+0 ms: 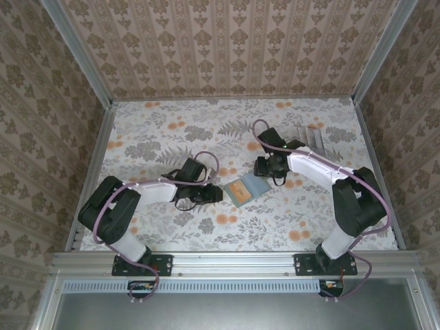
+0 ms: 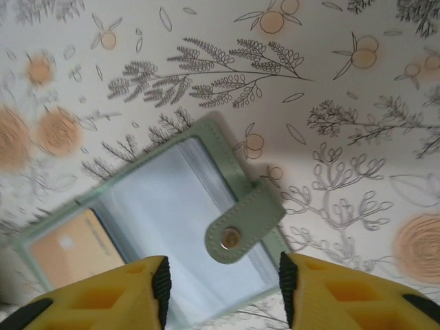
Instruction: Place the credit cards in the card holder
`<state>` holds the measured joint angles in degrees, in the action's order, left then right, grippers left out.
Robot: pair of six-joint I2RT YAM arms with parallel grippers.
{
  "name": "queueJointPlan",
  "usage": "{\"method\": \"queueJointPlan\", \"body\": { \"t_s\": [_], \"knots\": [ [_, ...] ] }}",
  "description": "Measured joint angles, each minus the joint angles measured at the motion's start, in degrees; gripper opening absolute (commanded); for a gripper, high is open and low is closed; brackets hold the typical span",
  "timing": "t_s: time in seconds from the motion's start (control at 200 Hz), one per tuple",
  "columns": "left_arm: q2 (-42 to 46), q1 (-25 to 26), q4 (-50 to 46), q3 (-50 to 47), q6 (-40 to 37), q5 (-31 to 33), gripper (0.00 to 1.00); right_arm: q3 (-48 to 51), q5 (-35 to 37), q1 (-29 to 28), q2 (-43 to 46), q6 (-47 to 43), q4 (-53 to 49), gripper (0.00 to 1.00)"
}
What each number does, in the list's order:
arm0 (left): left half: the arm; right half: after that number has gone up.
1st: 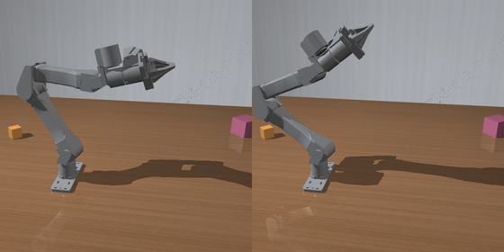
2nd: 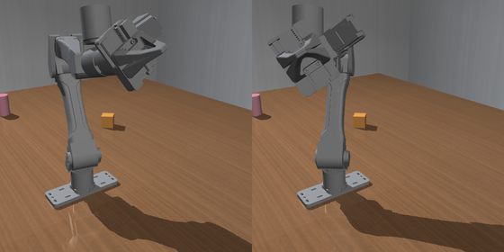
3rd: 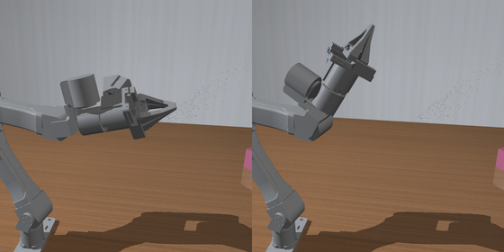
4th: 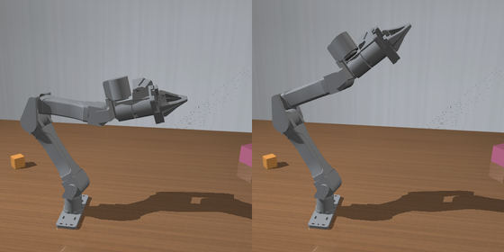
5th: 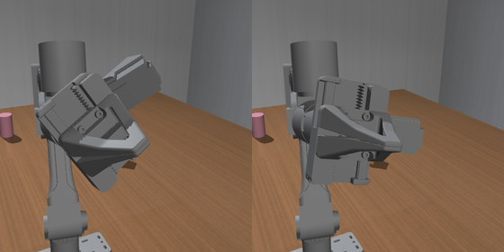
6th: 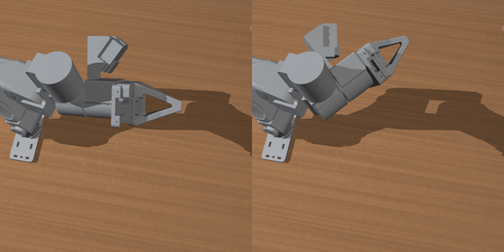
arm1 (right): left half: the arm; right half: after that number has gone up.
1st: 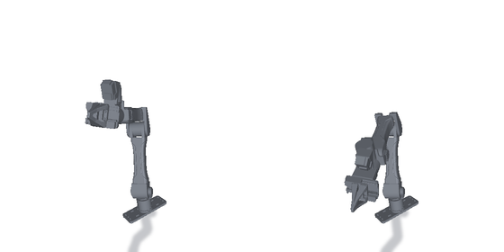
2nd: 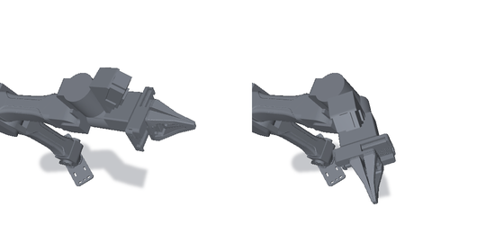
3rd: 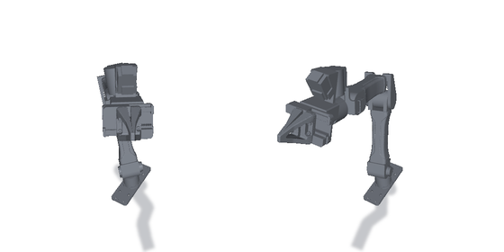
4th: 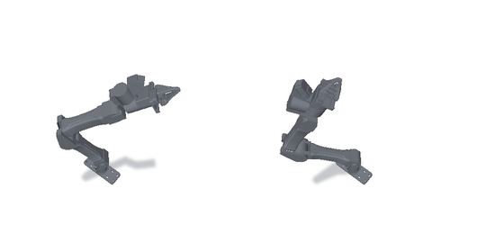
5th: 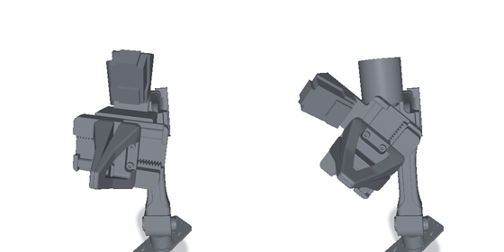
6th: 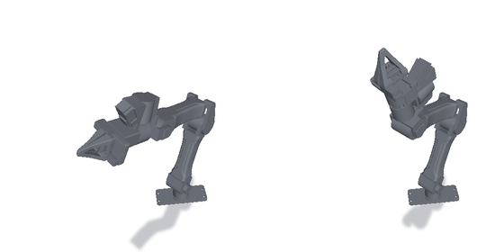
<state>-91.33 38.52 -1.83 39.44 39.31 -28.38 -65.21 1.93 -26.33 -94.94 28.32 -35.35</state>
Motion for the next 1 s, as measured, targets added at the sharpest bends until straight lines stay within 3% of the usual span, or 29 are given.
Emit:
{"method": "queueJointPlan", "body": {
  "t_s": [0.29,1.0],
  "knots": [
    [0.0,0.8,-1.0,0.4,0.0,-0.4,0.4,-3.2,6.6,-1.1,-7.2,-11.3,-2.7,0.51],
    [-1.2,2.4,0.4,0.8,1.3,-0.5,0.41,-4.5,8.4,-5.0,-10.1,-18.1,-2.5,0.54]
  ]
}}
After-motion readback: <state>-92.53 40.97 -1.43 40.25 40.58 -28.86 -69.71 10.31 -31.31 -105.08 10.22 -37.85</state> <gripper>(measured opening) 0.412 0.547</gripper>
